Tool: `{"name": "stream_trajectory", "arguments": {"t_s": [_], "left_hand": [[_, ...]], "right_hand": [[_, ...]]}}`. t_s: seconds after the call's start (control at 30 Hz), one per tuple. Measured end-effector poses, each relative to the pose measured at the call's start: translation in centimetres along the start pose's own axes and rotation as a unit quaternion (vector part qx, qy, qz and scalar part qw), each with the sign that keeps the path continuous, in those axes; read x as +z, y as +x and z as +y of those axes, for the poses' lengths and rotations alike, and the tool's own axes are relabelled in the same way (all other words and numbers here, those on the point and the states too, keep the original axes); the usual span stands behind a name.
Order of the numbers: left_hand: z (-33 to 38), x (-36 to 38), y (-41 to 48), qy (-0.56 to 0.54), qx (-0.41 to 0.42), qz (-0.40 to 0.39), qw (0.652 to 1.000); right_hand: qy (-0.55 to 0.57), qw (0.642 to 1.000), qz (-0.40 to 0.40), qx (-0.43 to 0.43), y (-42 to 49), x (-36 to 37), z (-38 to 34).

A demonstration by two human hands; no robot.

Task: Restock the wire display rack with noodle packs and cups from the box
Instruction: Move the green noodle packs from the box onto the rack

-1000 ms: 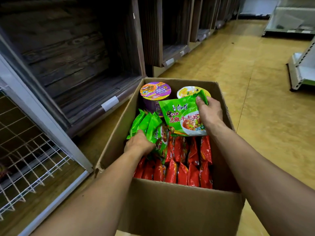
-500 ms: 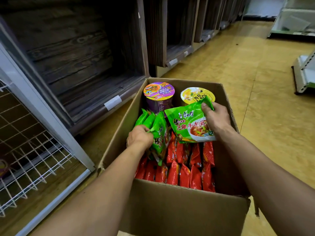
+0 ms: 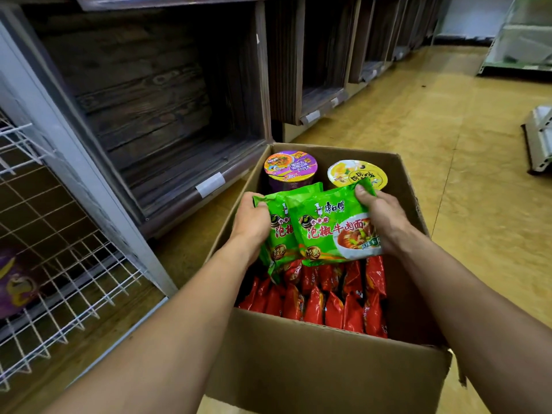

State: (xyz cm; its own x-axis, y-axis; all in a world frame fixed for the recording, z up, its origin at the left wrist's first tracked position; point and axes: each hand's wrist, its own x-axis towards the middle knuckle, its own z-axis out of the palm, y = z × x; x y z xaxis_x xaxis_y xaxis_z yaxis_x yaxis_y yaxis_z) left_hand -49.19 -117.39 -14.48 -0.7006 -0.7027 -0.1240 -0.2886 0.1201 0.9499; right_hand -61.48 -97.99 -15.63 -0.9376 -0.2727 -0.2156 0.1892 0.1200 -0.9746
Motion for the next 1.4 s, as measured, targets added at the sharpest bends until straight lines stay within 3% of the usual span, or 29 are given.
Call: {"name": "stream_trajectory", "arguments": {"t_s": [0.5,0.73,1.0,1.13,1.23,1.4], "left_hand": [[1.7,-0.4,-1.4,-0.119,-0.056,-0.031,0.991],[2.3,-0.5,-2.0,-0.175,-0.091,-0.035,0.980],[2.7,0.0,-1.7,-0.204,-0.097,-0.044,0.973],[2.6,0.7,-1.6,-0.274,-0.066,-0.129,0.951],[2.5,1.3,-2.3,-0.188,0.017,-0.168,0.968],[1.2,2.1,-2.2,-0.224,-0.025,-0.200,0.953]], "right_hand": [[0.135,0.982,-0.123,0.044,-1.8,3.0,-1.9],[0.122,0.978,-0.161,0.059,-2.4,2.3,-2.4],[0.105,0.988,-0.106,0.044,-1.8,2.7,-2.1],[0.123,0.990,-0.064,0.036,-1.4,2.7,-1.9],[0.127,0.991,-0.030,0.034,-1.3,2.5,-2.1],[0.133,0.990,-0.009,0.036,-1.6,2.5,-2.3]]}}
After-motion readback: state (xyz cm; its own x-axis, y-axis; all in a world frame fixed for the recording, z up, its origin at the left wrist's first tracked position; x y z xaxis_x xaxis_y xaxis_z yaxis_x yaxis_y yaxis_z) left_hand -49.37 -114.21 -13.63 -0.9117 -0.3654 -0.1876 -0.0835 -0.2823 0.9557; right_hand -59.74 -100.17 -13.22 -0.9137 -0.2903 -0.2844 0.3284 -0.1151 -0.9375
